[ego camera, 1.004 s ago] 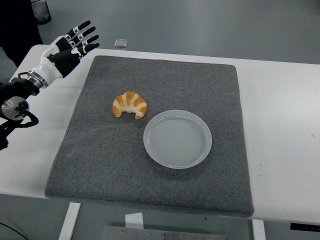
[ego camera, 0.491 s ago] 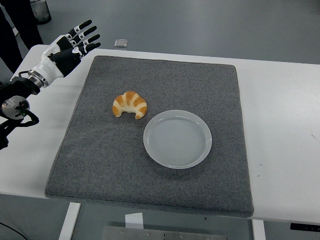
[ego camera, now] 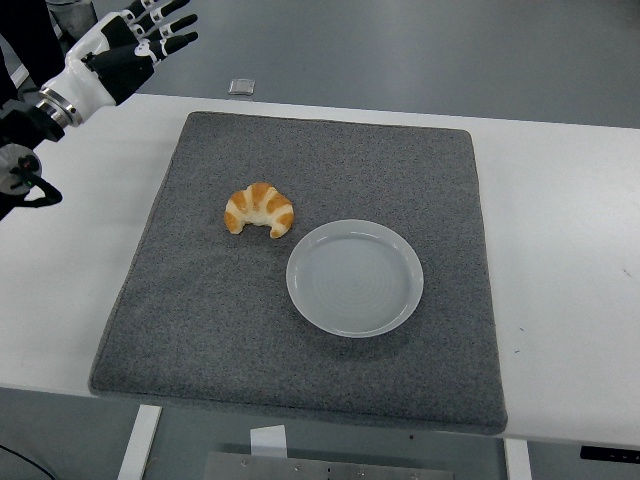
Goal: Place the bread on the plate
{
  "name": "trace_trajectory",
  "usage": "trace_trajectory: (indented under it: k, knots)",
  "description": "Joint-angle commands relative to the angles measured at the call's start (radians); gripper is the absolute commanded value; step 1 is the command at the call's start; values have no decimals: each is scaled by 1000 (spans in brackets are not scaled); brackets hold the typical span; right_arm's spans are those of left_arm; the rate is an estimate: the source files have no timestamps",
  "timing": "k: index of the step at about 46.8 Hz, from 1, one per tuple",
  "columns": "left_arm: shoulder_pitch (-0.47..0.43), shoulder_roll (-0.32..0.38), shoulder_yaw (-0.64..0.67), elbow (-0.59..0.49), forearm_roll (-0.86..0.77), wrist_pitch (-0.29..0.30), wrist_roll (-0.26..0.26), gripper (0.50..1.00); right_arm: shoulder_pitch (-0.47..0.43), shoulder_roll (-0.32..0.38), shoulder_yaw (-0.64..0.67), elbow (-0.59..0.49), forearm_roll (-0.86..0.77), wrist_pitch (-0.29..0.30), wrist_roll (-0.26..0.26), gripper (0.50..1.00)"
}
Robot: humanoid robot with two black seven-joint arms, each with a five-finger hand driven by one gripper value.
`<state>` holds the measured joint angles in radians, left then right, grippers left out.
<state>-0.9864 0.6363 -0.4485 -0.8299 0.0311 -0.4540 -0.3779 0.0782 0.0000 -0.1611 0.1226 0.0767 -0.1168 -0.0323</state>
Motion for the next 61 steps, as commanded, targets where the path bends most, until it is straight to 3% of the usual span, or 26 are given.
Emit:
trace_trajectory:
  k: [1, 11, 32, 39, 51, 61]
  knots:
    - [-78, 46, 77, -61, 38, 6, 1, 975, 0, 0, 0, 0, 0, 0, 0, 952]
    - [-224, 86, 212, -121, 239, 38, -1, 975, 0, 0, 0, 0, 0, 0, 0, 952]
    - [-227, 128, 220, -252, 788, 64, -1, 975, 0, 0, 0, 0, 0, 0, 0, 952]
    - [-215, 126, 240, -258, 943, 135, -1, 973, 0, 0, 0, 0, 0, 0, 0, 952]
    - [-146, 112, 238, -278, 1202, 304, -3, 971, 0, 0, 0, 0, 0, 0, 0, 952]
    - [-91, 72, 238, -287, 1225, 325, -3, 973, 0, 0, 0, 0, 0, 0, 0, 952]
